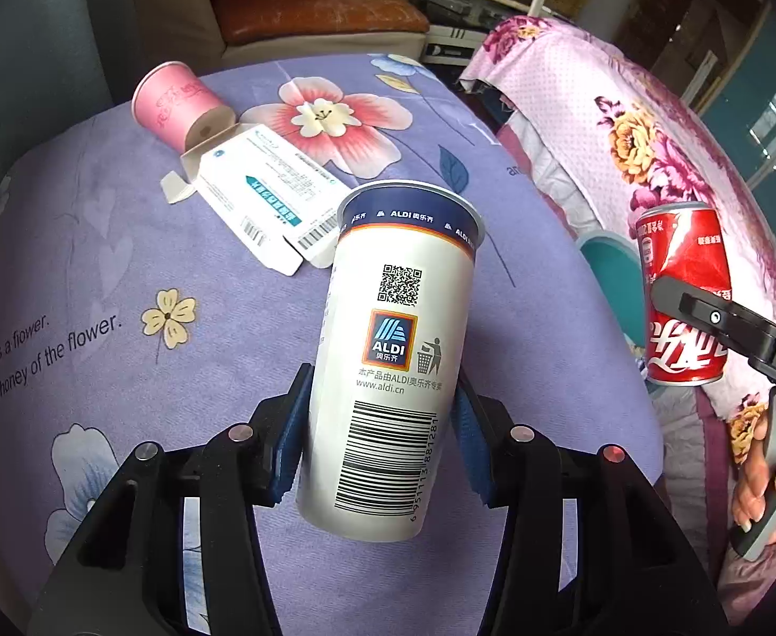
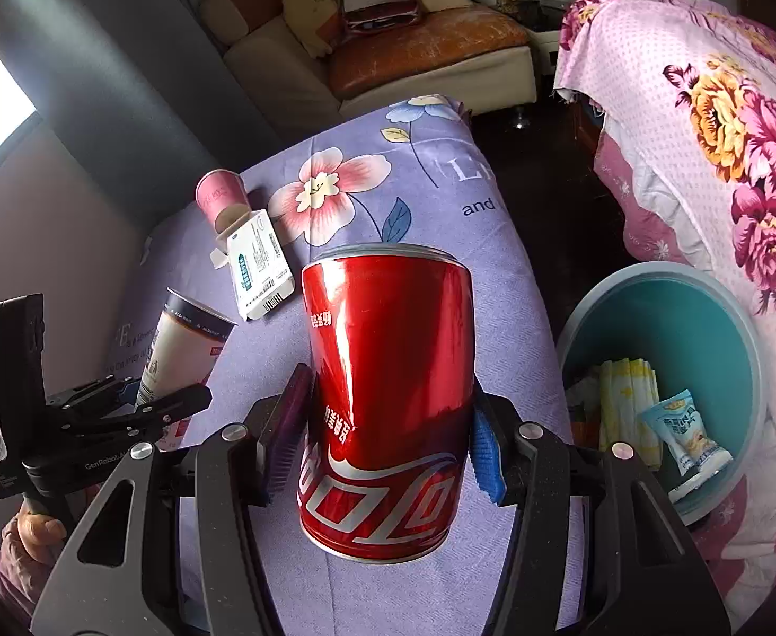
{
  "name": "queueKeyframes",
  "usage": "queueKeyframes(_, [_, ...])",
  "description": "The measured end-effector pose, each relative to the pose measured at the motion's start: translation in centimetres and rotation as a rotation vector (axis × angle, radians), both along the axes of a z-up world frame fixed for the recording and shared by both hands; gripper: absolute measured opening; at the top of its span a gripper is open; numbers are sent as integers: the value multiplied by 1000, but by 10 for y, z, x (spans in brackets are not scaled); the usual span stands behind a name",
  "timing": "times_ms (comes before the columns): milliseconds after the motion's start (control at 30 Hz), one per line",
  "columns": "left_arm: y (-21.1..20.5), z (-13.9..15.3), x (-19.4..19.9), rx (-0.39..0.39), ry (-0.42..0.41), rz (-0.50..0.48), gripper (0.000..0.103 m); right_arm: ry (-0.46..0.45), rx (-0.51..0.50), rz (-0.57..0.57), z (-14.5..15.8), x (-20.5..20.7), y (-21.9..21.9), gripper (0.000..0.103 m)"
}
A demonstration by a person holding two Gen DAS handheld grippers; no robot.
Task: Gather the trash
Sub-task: 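Carry the ALDI cup and Coca-Cola can over the teal bin with both grippers, then open the left gripper to drop the ALDI cup while the right gripper drops the Coca-Cola can into the bin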
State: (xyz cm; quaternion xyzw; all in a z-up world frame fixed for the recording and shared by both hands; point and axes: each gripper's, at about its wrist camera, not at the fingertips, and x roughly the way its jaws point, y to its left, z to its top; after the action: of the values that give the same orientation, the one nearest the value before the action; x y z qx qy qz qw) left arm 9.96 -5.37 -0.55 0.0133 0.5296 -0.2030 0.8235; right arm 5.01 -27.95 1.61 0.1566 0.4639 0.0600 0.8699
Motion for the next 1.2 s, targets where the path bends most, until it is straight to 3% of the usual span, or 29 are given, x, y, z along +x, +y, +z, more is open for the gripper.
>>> queueKeyframes(367, [-87, 1, -19, 10, 11, -135, 51, -54, 56, -156, 1, -46, -74, 52])
queueKeyframes(633, [-159, 3, -34, 39, -2, -251, 51, -105, 44, -288, 6, -80, -136, 52])
queueKeyframes(900, [-220, -11, -41, 81, 14, -345, 51, -83, 43, -370, -6, -97, -182, 52])
queueKeyframes(1200, [-259, -25, -37, 117, 31, -391, 51, -49, 47, -389, -23, -92, -197, 52])
